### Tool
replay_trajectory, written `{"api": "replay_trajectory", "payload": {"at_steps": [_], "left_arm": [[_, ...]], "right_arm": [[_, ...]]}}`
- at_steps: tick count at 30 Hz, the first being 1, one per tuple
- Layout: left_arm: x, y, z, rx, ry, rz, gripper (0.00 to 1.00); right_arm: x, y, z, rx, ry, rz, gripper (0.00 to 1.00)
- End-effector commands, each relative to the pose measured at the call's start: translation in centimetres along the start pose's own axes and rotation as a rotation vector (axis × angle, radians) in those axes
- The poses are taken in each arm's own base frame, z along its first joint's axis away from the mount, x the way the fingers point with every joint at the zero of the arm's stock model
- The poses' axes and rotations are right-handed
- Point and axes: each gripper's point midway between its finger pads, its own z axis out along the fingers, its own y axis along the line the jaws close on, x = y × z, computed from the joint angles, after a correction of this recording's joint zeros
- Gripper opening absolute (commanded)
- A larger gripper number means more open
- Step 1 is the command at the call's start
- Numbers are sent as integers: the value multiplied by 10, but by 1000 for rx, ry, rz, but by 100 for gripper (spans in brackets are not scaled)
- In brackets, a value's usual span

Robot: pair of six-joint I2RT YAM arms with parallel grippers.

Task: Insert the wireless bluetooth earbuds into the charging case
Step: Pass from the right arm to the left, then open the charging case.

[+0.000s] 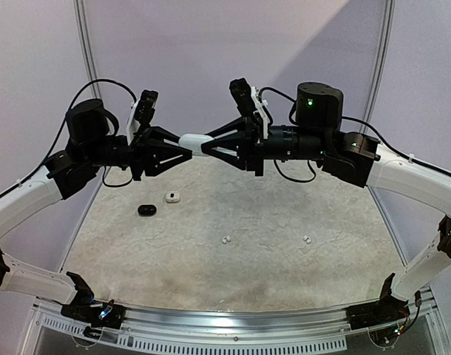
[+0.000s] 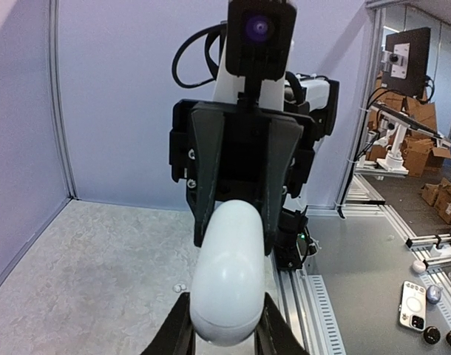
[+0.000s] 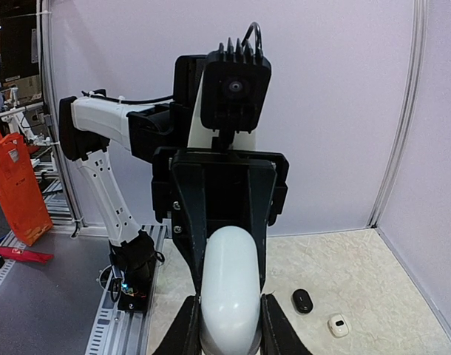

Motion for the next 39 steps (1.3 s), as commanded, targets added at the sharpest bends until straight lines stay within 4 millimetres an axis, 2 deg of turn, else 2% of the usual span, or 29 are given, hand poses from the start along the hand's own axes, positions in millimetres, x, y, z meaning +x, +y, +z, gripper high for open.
{"api": "replay_trajectory", "payload": {"at_steps": [1,2,4,5,7,13,23,31,35,39], "left_arm": [[-10,-5,2,-21,-28,44,0],[-8,-3,1,-42,-18,58,0],[3,3,-1,-80,32,77,0],[8,7,-1,-95,60,97,0],[16,10,-2,-116,104,131,0],[29,15,-5,-145,191,254,0],[36,13,-7,-153,239,325,0],[39,10,-9,-138,256,368,0],[40,6,-8,-123,242,304,0],[49,5,-5,-99,225,137,0]], "right_arm": [[17,-15,6,72,53,17,21],[20,-17,7,81,66,28,34],[24,-21,8,100,83,49,49],[26,-23,7,114,90,57,55],[29,-28,4,152,108,68,60],[37,-40,-4,236,176,86,62],[52,-52,3,279,266,73,60],[50,-58,5,303,255,71,59],[49,-59,7,276,256,97,59],[53,-65,7,241,251,204,59]]}}
